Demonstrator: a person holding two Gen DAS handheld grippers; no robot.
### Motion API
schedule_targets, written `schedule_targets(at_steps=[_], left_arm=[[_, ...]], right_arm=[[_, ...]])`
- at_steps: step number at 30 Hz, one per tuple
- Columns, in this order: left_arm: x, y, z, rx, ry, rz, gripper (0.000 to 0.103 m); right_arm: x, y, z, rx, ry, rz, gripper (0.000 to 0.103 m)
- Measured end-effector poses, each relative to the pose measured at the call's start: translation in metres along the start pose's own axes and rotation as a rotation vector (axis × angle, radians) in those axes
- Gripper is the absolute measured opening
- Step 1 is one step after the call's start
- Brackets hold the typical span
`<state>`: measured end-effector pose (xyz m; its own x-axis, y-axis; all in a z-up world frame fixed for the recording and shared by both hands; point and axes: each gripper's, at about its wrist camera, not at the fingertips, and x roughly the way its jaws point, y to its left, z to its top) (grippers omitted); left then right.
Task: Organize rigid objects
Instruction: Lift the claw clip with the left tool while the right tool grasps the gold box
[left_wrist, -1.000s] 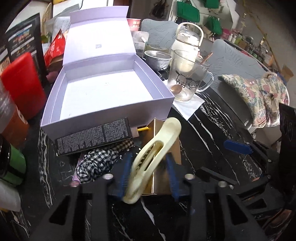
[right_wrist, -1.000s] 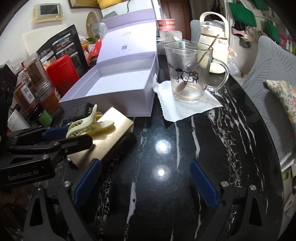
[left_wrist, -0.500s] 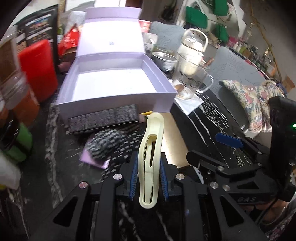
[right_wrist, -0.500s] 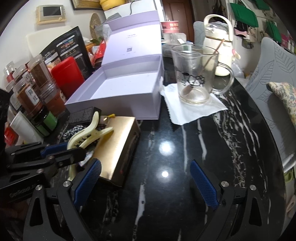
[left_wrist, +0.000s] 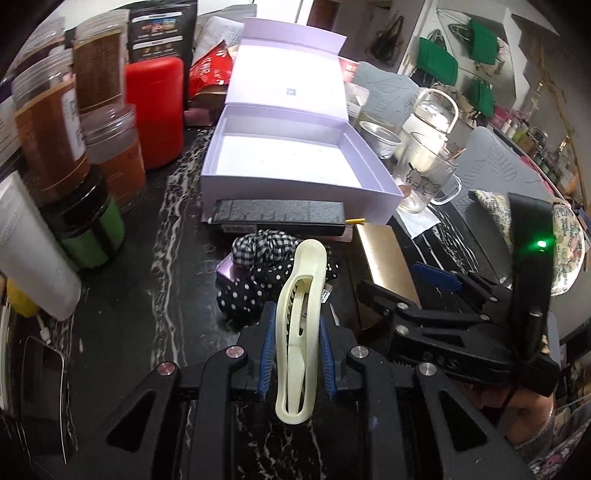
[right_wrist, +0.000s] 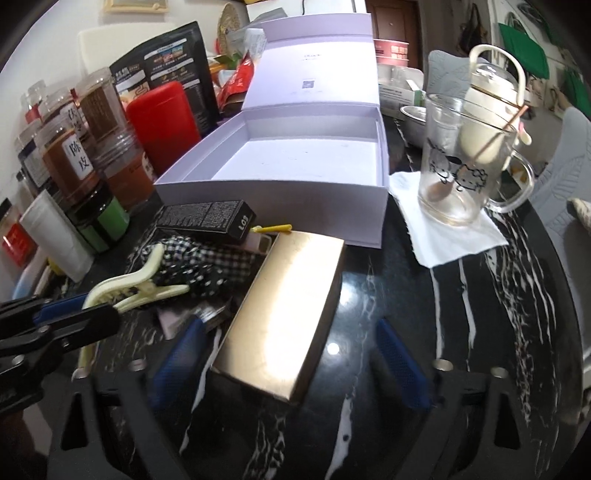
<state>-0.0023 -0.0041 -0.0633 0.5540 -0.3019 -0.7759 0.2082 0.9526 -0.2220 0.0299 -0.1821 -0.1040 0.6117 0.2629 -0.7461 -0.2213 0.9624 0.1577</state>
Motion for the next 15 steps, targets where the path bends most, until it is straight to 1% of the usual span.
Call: schedule_targets(at_steps=[2,4,5,6,8,15], left_arm=[[-0.001,0.003,-0.003,-0.008,0.005,0.001,0.022],[-0.001,0.004,-0.007,-0.013,0.01,0.002,0.022],[0.0,0.005,-0.007,-0.015,0.013,0.001,0.022],[0.0,0.005,-0.009,-0.017,0.016,0.002,0.022],[0.003,0.005,-0.012,-0.02,0.029,-0.002,0.022],[0.008,0.002,-0.024,-0.02,0.065,-0.029,0.022]], right_arm=[[0.007,0.001,0.0,-0.005,0.021,-0.01,0.08],[0.014,0.001,-0.002,0.002,0.048,-0.008,0.073],[0.015,0.0,-0.003,0.011,0.061,0.0,0.061],[0.015,-0.001,-0.004,0.015,0.06,-0.008,0.052],[0.012,0.0,-0.007,0.0,0.056,-0.044,0.046],[-0.006,-0.012,-0.025,0.001,0.067,-0.036,0.045]])
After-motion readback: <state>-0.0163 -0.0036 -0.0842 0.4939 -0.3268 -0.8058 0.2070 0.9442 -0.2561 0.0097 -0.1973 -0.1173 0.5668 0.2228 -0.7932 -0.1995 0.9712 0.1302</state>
